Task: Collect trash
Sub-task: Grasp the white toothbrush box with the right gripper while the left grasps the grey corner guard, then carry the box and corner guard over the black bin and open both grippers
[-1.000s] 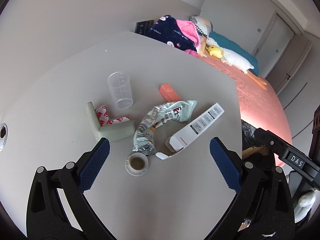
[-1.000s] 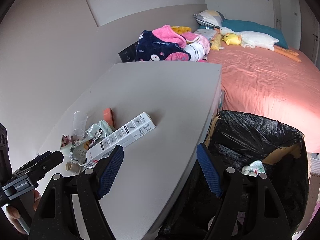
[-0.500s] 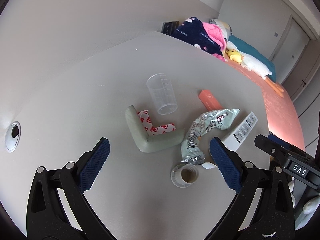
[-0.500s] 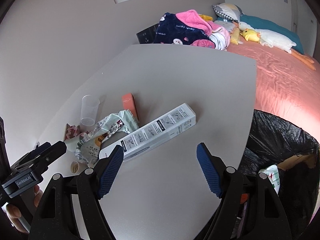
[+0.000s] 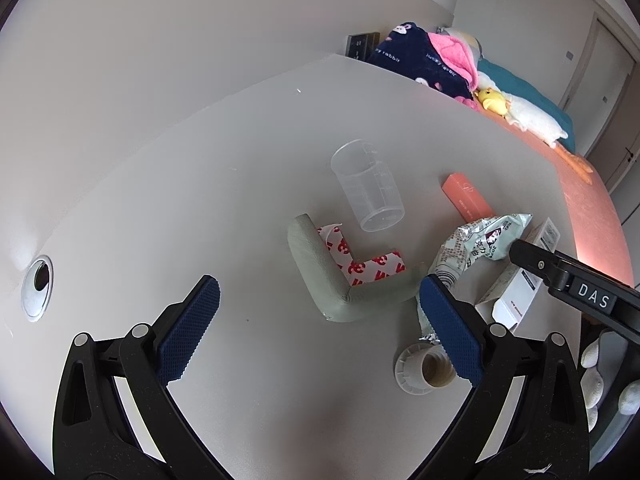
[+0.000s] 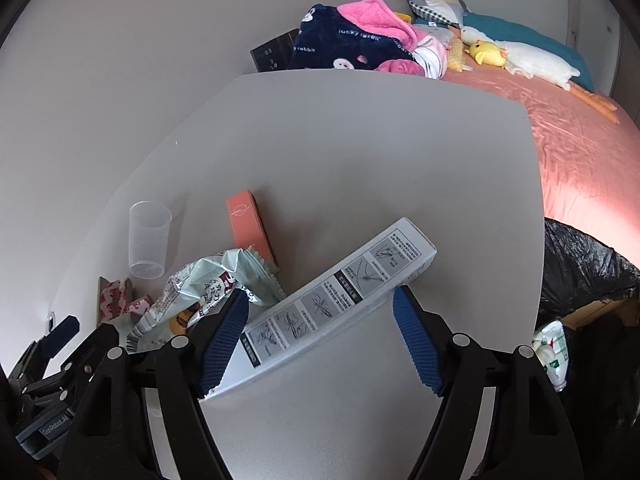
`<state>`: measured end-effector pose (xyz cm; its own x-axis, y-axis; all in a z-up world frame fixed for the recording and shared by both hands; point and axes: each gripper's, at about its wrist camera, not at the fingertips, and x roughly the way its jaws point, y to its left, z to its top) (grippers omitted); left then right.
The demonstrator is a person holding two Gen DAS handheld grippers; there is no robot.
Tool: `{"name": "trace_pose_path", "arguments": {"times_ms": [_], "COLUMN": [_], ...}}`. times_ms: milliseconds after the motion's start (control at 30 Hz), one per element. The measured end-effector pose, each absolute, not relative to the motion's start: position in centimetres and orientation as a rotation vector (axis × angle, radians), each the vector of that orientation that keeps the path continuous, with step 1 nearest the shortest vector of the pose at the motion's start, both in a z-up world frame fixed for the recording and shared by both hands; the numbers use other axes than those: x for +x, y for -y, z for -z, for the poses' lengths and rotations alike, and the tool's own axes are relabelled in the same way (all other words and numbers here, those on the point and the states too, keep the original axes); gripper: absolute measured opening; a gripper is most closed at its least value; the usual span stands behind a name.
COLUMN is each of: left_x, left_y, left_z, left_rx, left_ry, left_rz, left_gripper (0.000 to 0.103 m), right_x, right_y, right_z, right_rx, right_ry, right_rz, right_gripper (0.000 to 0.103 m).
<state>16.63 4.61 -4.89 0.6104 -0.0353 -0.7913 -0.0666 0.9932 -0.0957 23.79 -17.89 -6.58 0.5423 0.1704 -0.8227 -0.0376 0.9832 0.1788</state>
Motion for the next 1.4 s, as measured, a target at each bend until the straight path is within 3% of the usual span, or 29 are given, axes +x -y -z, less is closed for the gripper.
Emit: {"name": "trace_pose_path", "arguments": {"times_ms": [167, 367, 733, 833, 867, 1400], "left_x": [17.3, 17.7, 18.5, 18.5, 18.4, 15.8], "left_y": [-4.8, -4.8, -2.0, -1.8, -1.9, -2.0], "left_z": [5.4, 5.6, 7.0, 7.0, 6.9, 3.4], "left_rx": [-0.123, -0.147, -0.017, -0.002, -0.013, -0.097], "left_ry": [-0.924, -0.92, -0.928, -0.92, -0.916, -0.851], "left_rz": [-0.013, -0.004, 0.012, 0.02, 0.029, 0.019], "left_gripper": [0.096, 0.096, 0.095, 0.073, 0.072, 0.072], "right_x": [24.0, 23.4, 22.2, 21.8, 21.7, 19.3], "right_y": [17.3, 18.7, 20.5, 21.2, 21.5, 24.7], "right_z": [7.3, 7.1, 6.9, 6.6, 6.5, 4.3], "right_rx": [0.055, 0.061, 0.12, 0.139, 0.144, 0.198], "right_ry": [-0.995, -0.969, -0.944, -0.933, -0.933, -0.892], "right_rz": [-0.075, -0.093, -0.151, -0.158, -0.158, -0.162], "right_gripper": [0.069, 0.029, 0.028, 0.028, 0.028, 0.028]}}
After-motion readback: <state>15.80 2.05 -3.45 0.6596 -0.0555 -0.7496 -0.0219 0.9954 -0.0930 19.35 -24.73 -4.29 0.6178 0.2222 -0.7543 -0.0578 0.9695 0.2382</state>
